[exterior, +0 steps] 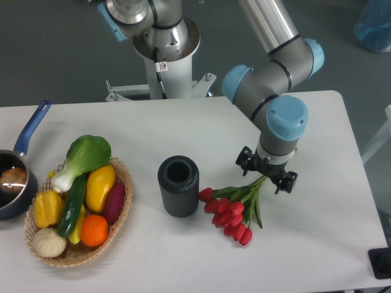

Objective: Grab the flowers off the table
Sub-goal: 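Lower the gripper onto the tulip stems and close it, then lift the grasped tulip bunch up off the table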

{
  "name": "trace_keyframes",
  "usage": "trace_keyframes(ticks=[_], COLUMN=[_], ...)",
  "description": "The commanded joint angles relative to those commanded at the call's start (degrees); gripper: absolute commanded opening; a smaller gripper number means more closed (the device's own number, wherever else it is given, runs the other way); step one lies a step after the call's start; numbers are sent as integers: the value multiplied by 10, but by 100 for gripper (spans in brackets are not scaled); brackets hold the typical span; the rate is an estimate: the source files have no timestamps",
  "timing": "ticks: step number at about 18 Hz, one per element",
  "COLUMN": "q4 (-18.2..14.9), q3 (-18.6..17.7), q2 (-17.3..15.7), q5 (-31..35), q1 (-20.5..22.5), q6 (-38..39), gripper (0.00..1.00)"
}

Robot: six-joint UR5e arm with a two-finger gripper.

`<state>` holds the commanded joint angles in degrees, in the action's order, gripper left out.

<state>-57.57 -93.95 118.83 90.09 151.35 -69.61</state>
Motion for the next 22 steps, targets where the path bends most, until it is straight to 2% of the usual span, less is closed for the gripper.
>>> trace_keyframes(ticks=[3,6,10,11,13,15,17,18,22], q4=[2,4,10,10,10,10,11,11,11], q3=[3,3,6,6,2,1,1,4,10], q2=[11,17,18,21,21,21,18,16,3], q5=[0,-2,-11,-12,-19,-22,-22,-22,-21], q1=[-2,-6,-12,-13,-14,-16,-15,-14,-15], q6=[0,1,0,0,1,1,-5,-5,0], gripper=[100,93,92,89,75,51,24,15,13])
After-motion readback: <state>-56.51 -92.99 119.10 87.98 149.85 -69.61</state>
